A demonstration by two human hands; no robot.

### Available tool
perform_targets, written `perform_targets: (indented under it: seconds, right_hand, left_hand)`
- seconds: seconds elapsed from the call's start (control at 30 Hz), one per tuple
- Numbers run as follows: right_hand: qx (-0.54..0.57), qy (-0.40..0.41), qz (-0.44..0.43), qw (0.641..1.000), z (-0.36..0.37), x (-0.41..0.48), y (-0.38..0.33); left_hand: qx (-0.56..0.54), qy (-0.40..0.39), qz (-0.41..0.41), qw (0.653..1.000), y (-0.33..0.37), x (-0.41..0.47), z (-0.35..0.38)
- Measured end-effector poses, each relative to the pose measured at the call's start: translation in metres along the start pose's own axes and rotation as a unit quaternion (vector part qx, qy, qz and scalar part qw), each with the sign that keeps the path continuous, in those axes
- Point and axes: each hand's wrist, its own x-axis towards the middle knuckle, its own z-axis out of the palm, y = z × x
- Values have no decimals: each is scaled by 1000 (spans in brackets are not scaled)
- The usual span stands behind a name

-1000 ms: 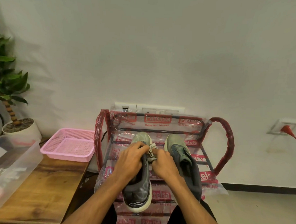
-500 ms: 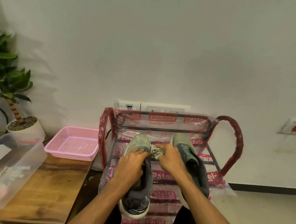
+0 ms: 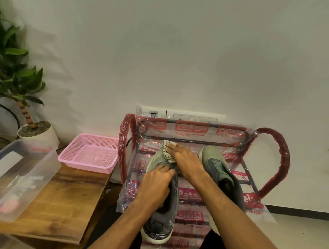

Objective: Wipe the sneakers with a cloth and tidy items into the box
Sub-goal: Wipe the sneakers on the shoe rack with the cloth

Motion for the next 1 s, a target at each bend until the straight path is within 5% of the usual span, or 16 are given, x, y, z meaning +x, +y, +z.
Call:
perform_targets:
  seconds: [0.2, 0.43, 0.7, 0.83, 1.0]
  right_hand:
    - [45, -8, 50, 998, -8, 1, -12]
    - [-54, 6, 14, 998, -5, -2, -8]
    - [177, -19, 148, 973, -19, -5, -15]
    - [311, -84, 170, 931, -39, -9, 8]
    - [402, 2, 276, 873, -50, -25, 23]
  left_hand:
    - [-25, 20, -26, 999, -8, -3, 0]
    - [-17, 20, -5, 1000, -5, -5, 0]
    - [-29, 36, -12, 999, -6, -6, 3]
    - [-17, 18, -19, 1000, -5, -11, 3]
    - [2, 2, -33, 999, 0, -6, -11]
